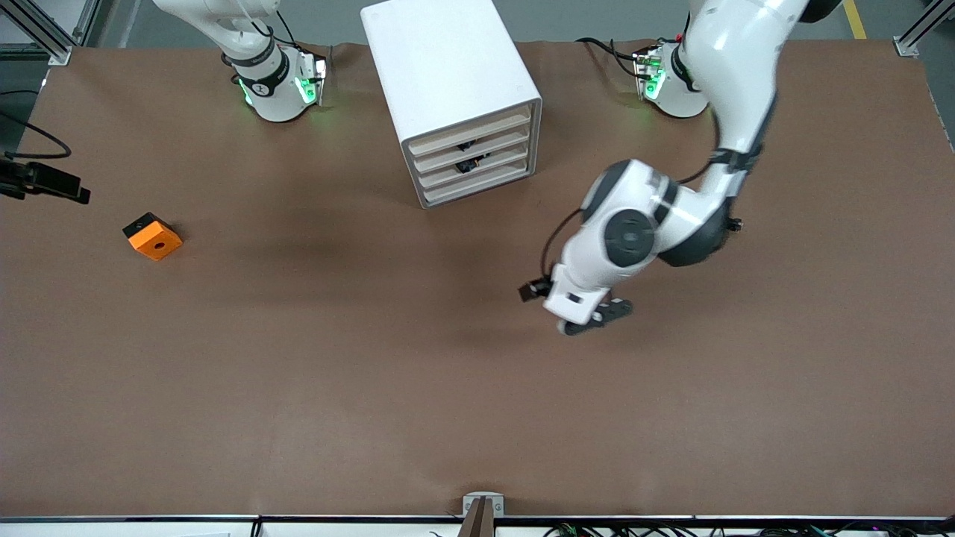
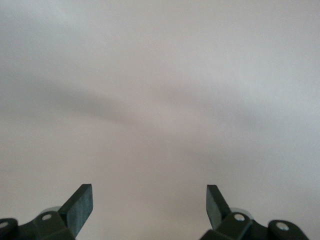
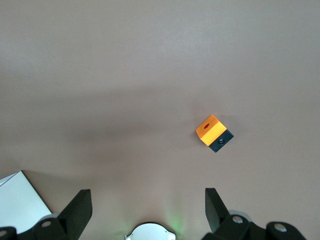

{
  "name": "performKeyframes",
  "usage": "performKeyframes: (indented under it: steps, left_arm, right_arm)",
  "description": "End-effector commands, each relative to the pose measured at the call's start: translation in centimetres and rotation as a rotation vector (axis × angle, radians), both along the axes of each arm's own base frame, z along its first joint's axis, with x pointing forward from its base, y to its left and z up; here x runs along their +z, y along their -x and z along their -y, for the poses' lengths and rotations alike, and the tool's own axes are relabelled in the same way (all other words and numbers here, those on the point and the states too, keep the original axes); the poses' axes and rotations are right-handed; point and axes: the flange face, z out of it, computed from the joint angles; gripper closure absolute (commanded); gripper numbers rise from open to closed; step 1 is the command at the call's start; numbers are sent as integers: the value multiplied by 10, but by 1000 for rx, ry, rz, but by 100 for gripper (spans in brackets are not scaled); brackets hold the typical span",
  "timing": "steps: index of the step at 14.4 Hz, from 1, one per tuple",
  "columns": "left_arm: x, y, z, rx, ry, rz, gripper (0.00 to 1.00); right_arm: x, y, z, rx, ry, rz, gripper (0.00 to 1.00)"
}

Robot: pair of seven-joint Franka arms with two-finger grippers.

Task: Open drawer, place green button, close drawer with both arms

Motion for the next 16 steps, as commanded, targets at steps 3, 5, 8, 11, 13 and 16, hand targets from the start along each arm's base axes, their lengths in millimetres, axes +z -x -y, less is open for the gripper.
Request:
performKeyframes:
  steps: [3, 5, 8, 11, 13, 16]
  left_arm:
    - [90, -4, -116, -113, -30, -14, 0]
    - [126, 5, -168, -152, -38, -39, 0]
    - [175, 29, -223, -259, -32, -50, 0]
    - [203, 56, -262, -325, -43, -38, 0]
    - [207, 75, -279, -349, -48, -33, 0]
    - [216, 100, -306, -359, -52, 37, 0]
  right_arm:
    - [16, 13, -12, 32, -14, 31, 0]
    - [17, 19, -11, 31, -12, 58, 0]
    - [11, 35, -12, 31, -13, 91, 0]
    - [14, 33, -12, 48, -13, 100, 0]
    - [18, 32, -12, 66, -14, 111, 0]
    - [30, 34, -5, 47, -19, 132, 0]
